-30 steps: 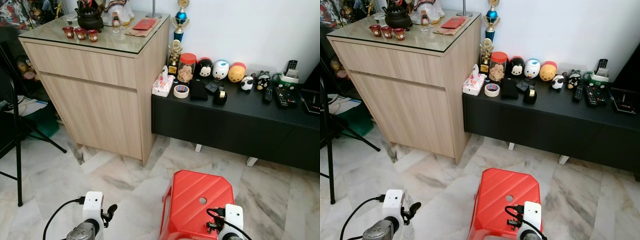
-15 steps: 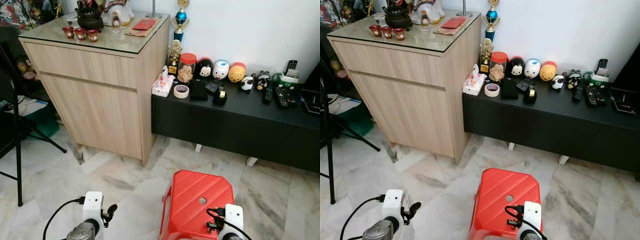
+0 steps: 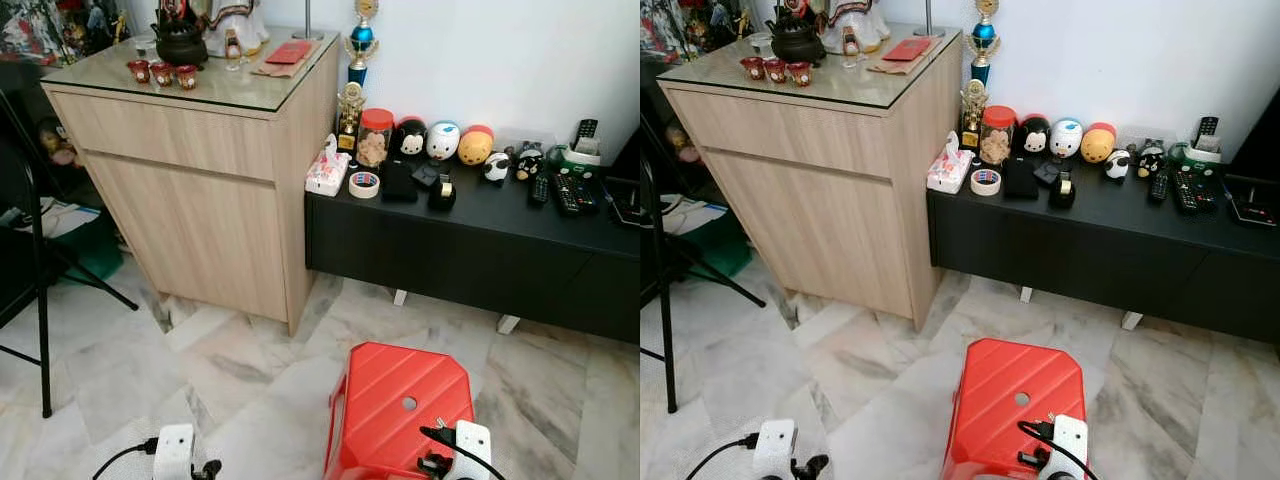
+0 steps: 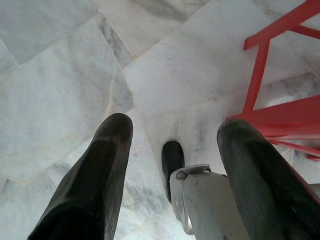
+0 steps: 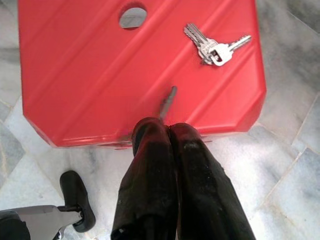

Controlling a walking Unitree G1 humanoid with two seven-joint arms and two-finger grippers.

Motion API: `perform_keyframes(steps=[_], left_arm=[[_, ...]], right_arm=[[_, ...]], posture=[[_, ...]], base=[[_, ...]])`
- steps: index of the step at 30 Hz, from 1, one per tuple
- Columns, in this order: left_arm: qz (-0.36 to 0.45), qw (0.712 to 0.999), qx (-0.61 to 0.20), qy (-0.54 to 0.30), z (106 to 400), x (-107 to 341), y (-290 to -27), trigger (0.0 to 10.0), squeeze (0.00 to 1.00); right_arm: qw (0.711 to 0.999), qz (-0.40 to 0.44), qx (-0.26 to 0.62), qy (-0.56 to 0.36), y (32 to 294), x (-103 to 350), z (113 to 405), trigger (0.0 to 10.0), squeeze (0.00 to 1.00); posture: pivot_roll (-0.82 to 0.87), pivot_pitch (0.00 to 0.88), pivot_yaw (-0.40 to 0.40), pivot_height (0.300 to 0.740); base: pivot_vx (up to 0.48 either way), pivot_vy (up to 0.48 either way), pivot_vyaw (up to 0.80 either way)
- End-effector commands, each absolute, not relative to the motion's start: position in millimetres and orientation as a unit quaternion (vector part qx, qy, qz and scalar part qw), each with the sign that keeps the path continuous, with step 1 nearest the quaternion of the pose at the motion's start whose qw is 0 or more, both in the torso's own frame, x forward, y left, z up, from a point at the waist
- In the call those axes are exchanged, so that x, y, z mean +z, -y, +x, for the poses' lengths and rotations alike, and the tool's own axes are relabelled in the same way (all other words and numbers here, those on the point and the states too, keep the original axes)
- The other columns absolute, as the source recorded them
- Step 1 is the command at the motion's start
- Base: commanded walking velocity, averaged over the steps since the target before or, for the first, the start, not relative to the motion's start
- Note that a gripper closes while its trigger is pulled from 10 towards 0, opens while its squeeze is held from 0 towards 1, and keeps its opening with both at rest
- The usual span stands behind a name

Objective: Hang keys on a hook

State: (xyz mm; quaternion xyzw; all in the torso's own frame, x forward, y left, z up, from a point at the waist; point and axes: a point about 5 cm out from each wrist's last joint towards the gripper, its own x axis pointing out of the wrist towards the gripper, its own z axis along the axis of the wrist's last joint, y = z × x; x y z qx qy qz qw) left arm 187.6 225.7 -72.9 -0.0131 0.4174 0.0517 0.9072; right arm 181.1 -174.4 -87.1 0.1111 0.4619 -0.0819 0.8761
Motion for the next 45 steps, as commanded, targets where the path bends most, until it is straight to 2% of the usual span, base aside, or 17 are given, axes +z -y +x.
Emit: perform_keyframes(steps=[1,33,45], left_arm=[[-0.009,0.901,0.052,-0.430,184,-75,-227,10.0,0.00],[-0.019,0.901,0.047,-0.432,180,-78,-220,10.0,0.00],[-0.017,0.901,0.044,-0.432,180,-77,-223,10.0,0.00]], right_arm=[[0.875,0.117,-0.090,-0.462,176,-87,181,10.0,0.00],[0.895,0.128,-0.089,-0.417,182,-80,191,10.0,0.00],[0.902,0.149,-0.077,-0.398,172,-77,197,10.0,0.00]], posture=[[0.01,0.000,-0.023,0.740],[-0.01,0.000,-0.036,0.740],[0.00,0.000,-0.033,0.740]], base=[[0.000,0.000,0.00],[0.000,0.000,0.00],[0.000,0.000,0.00]])
